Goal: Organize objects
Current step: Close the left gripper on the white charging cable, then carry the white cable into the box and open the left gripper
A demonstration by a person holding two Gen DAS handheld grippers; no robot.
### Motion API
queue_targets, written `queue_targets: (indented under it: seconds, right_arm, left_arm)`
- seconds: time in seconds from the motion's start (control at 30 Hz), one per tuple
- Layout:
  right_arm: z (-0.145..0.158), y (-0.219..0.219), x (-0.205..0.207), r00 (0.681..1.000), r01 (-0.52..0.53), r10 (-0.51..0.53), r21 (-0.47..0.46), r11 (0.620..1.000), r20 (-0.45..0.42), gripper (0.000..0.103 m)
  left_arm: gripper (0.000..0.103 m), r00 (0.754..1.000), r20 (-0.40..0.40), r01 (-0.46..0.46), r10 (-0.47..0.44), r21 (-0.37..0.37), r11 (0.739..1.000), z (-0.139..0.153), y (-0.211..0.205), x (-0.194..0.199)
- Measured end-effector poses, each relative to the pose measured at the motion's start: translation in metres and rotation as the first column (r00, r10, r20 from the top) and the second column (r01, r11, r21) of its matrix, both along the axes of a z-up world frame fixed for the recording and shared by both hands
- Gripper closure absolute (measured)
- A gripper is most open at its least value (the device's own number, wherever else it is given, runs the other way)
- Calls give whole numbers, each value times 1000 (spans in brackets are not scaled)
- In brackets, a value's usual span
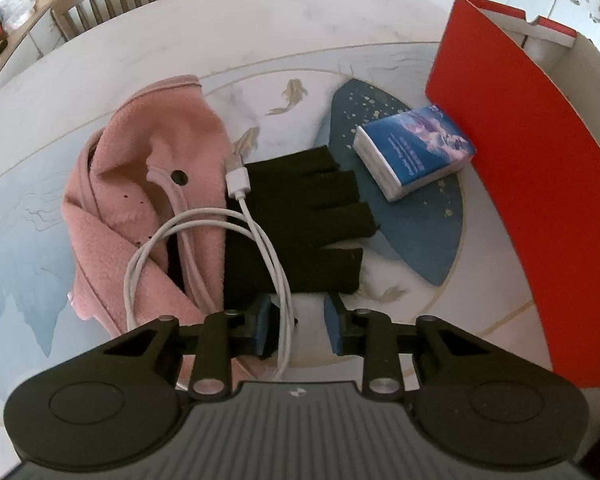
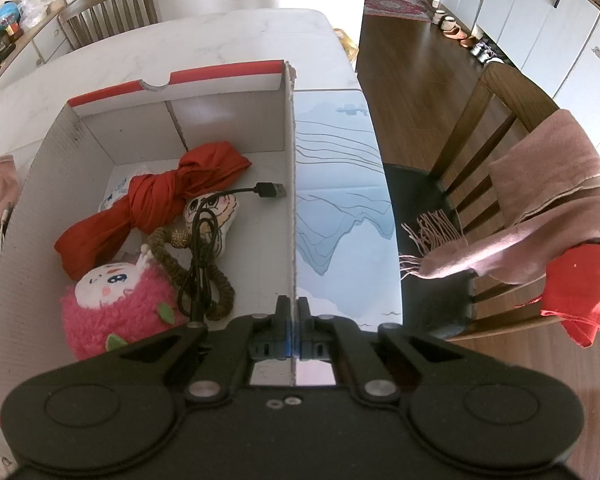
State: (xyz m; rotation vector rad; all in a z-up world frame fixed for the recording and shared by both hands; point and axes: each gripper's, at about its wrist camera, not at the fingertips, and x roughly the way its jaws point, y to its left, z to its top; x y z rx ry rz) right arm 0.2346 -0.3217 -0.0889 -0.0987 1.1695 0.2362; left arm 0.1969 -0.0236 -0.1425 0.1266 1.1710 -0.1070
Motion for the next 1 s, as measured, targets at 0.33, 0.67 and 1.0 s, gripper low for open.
queue_targets:
  seconds: [0.33, 0.67, 1.0]
  right_arm:
    - [0, 0, 0, 1000, 1, -1, 1, 1000, 0, 102]
    - [0, 0, 0, 1000, 0, 0, -2, 1000, 0, 102]
    - [2, 3, 0, 1000, -9, 9, -16, 1000, 4, 102]
  left_arm:
    - [101, 998, 49, -51, 51, 1, 999, 10, 5, -6]
    - [101, 976, 107, -144, 188, -326, 934, 81, 34, -9]
    - [101, 976, 217, 80, 22, -452, 888, 141, -29, -4]
